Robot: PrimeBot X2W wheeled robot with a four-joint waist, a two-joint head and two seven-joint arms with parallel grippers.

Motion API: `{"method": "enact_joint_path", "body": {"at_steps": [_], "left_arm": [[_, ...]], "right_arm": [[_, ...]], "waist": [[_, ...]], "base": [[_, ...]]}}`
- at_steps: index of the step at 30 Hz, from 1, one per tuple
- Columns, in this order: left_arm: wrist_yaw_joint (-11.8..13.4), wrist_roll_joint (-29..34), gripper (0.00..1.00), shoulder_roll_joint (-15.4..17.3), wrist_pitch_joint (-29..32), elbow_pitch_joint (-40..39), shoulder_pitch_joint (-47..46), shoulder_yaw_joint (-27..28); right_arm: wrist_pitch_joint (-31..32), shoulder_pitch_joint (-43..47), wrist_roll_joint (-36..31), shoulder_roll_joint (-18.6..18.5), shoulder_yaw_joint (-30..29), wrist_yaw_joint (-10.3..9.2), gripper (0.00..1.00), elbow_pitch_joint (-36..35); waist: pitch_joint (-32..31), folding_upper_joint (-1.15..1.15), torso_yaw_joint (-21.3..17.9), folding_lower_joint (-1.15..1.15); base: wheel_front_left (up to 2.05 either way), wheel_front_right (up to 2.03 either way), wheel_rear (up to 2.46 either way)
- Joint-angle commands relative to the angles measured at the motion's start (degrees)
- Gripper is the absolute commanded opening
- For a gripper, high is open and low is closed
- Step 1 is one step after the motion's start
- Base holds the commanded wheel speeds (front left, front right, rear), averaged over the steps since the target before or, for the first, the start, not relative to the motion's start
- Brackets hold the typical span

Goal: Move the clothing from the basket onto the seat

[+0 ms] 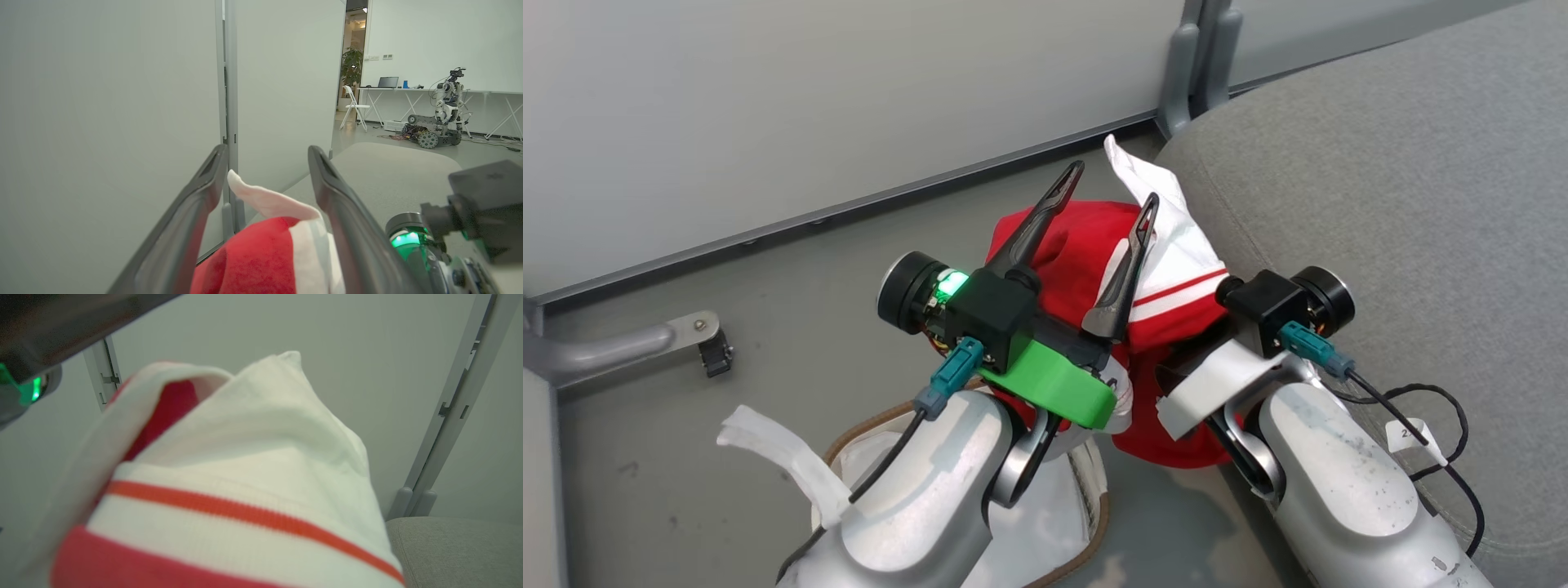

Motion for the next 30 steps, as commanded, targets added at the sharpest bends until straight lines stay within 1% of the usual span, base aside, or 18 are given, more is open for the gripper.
{"method": "enact_joint_path", "body": {"at_steps": [1, 13, 19, 24, 28, 30], "left_arm": [[-0.23, 0.83, 1.0, 0.13, 0.05, 0.25, 0.6, 0.27], [-1.0, 1.73, 1.0, 0.15, 0.04, 0.73, 0.47, 1.73], [-1.26, 2.26, 1.0, 0.15, 0.04, 1.29, -0.03, 2.05], [-1.69, 3.21, 1.0, 0.19, 0.05, 1.26, -1.34, 1.92], [-2.43, 4.32, 1.0, 0.2, 0.04, 1.59, -2.17, 2.1], [-2.53, 4.54, 1.0, 0.19, 0.05, 1.62, -2.67, 2.37]], "right_arm": [[-0.13, 0.18, 0.33, -0.11, -0.41, -0.06, 0.0, -0.66], [-0.13, 2.51, 1.28, -0.1, -2.45, -0.06, 0.0, -3.81], [-0.13, 2.2, 1.13, -0.11, -3.2, -0.06, 0.0, -4.5], [-0.13, -0.49, 0.01, -0.06, -5.55, -0.06, 0.0, -4.83], [-0.13, -4.04, -3.28, -0.15, -9.16, -0.06, 0.0, -4.74], [-0.13, -6.68, -4.83, -1.23, -11.39, -0.07, 0.0, -4.9]], "waist": [[1.47, 0.0, -4.74, 0.0], [2.89, 0.0, -14.16, 0.0], [3.85, 0.0, -17.73, 0.0], [5.78, 0.0, -18.81, 0.0], [8.16, 0.0, -18.14, 0.0], [9.63, 0.0, -17.37, 0.0]], "base": [[0.0, 0.0, 0.0], [0.0, 0.0, 0.0], [0.0, 0.0, 0.0], [0.0, 0.0, 0.0], [0.0, 0.0, 0.0], [0.0, 0.0, 0.0]]}}
